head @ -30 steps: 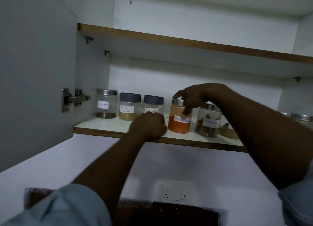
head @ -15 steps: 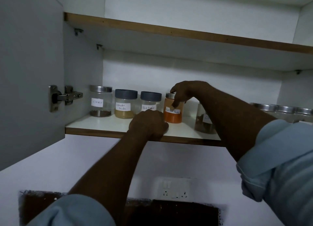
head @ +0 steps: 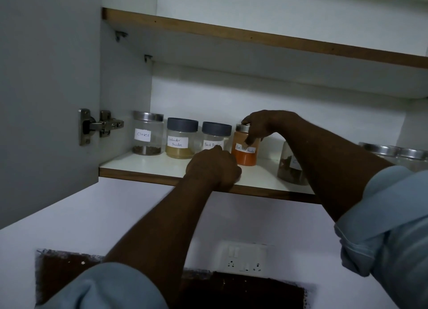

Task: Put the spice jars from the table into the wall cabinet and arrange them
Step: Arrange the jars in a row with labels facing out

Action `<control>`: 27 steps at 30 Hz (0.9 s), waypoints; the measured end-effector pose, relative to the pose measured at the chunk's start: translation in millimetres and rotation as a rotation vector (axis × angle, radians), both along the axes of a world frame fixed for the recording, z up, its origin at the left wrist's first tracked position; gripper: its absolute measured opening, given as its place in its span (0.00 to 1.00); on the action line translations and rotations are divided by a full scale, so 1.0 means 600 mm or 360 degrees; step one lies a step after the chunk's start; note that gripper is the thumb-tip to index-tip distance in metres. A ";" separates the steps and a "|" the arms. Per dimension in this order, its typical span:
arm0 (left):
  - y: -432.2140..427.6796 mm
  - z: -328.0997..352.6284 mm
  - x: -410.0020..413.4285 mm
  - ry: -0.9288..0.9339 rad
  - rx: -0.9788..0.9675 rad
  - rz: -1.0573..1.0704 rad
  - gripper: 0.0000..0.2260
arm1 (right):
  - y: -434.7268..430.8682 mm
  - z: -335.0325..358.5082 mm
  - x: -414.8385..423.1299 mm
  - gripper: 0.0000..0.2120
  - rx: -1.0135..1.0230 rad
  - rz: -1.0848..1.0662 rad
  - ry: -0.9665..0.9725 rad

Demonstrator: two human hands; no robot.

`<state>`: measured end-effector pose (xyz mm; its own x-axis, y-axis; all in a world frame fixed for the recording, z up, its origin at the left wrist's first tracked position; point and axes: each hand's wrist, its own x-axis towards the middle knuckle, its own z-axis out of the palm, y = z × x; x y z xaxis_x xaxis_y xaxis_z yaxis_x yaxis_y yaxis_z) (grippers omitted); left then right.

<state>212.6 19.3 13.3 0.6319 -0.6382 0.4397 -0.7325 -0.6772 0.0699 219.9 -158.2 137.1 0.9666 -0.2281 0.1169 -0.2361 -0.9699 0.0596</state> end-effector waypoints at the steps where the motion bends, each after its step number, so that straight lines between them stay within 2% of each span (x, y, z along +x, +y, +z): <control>1: 0.000 0.000 0.000 0.0005 -0.0004 0.0005 0.19 | -0.002 0.000 0.000 0.40 0.0007 -0.0001 0.0000; 14: -0.004 0.000 0.006 0.0007 0.0010 0.0009 0.17 | -0.011 -0.004 0.000 0.40 0.0150 0.0019 0.0038; 16: -0.006 -0.003 0.011 -0.0008 -0.0039 0.0013 0.17 | -0.012 0.003 -0.018 0.43 0.0122 0.0026 0.0054; 18: -0.006 -0.006 0.016 -0.0031 -0.0092 0.0010 0.17 | -0.014 0.019 -0.051 0.47 0.0042 0.0049 -0.0090; 21: -0.009 -0.004 0.020 -0.0092 0.0025 -0.0053 0.15 | -0.022 0.054 -0.128 0.45 -0.0025 0.0074 -0.0249; 24: -0.008 0.000 0.022 -0.0105 0.0122 -0.0162 0.13 | -0.044 0.077 -0.208 0.38 0.0000 -0.0016 0.0093; 26: -0.016 0.003 0.016 -0.0124 0.0107 -0.0194 0.13 | -0.057 0.069 -0.243 0.38 0.0029 -0.0122 0.0327; 27: -0.026 0.005 0.007 -0.0129 0.0104 -0.0203 0.13 | -0.062 0.058 -0.252 0.40 -0.0019 -0.0155 0.0350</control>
